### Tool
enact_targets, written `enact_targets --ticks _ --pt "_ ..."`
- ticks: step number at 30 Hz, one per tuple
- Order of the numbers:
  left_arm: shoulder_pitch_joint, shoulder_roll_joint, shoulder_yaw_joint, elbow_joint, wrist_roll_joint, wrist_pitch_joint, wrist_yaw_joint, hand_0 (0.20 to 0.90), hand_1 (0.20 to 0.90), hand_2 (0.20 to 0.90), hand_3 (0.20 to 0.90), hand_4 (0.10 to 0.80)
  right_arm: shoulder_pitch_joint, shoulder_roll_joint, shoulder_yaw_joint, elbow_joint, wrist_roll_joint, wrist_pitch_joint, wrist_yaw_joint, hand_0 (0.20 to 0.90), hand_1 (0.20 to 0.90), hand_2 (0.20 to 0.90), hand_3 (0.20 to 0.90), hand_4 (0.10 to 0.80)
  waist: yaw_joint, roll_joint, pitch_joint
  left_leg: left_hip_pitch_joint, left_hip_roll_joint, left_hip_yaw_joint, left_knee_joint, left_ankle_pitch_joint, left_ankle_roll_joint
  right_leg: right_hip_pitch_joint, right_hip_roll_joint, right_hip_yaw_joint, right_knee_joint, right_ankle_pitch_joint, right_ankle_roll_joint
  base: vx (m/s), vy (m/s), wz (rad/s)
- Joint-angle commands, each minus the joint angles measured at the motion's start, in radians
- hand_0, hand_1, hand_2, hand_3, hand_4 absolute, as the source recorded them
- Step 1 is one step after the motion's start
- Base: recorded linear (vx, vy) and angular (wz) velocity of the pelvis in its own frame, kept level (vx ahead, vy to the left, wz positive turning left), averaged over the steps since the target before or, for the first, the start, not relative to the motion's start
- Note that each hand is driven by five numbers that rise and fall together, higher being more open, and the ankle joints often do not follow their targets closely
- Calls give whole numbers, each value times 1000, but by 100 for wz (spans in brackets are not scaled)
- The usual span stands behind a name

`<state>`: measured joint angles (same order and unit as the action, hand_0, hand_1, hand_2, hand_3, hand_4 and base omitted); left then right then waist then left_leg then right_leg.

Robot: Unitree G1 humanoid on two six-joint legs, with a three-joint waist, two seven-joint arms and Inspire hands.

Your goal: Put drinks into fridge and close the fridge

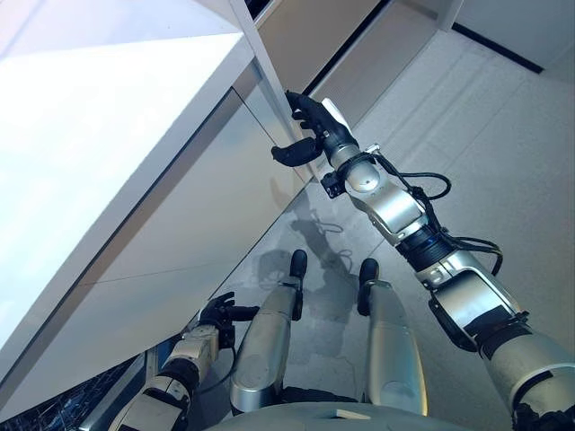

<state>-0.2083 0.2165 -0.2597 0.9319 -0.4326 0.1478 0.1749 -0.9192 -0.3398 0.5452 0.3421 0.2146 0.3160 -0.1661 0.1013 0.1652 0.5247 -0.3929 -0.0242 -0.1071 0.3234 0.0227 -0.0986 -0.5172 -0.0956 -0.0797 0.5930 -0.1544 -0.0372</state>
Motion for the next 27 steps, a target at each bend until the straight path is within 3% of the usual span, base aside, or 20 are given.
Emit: enact_targets --ticks 1,9,13,18,21,27 --pt "66 50 -20 -31 27 -30 -10 900 900 900 900 800 -213 159 61 -96 22 -188 -18 900 900 900 900 800 40 32 -7 1 -110 96 61 -33 132 87 6 -58 -109 47 -20 -11 -6 14" --pt "79 52 -24 -46 71 -71 -15 900 900 900 900 800 -188 108 -38 -118 -65 -297 -295 900 900 900 900 800 33 0 -25 42 -99 85 48 -48 138 138 22 -55 -142 52 -23 13 -14 5" --pt "77 57 -17 -64 80 -90 18 900 900 900 900 800 -118 73 -94 -142 -51 -319 -348 900 900 900 900 800 15 -31 -53 79 -88 82 13 -51 138 179 28 -47 -194 70 -17 8 -13 1" --pt "71 71 1 -91 56 -8 79 900 900 900 900 800 112 -8 -162 -118 -1 -331 -343 900 900 900 900 800 -21 -92 -115 174 -66 94 -66 -52 132 290 28 -47 -309 101 5 82 -65 2" --pt "138 69 61 -95 57 23 66 900 900 900 900 800 471 -62 -283 -141 69 -407 -233 900 900 900 900 800 -69 -132 -191 267 -45 109 -147 -48 130 383 41 -36 -407 129 29 125 -57 -7" --pt "245 44 126 -106 71 -33 11 900 900 900 900 800 858 -19 -399 -54 43 -402 -123 900 900 900 900 800 -119 -165 -308 393 -31 139 -253 -47 132 502 59 -19 -523 162 58 111 -35 -18"
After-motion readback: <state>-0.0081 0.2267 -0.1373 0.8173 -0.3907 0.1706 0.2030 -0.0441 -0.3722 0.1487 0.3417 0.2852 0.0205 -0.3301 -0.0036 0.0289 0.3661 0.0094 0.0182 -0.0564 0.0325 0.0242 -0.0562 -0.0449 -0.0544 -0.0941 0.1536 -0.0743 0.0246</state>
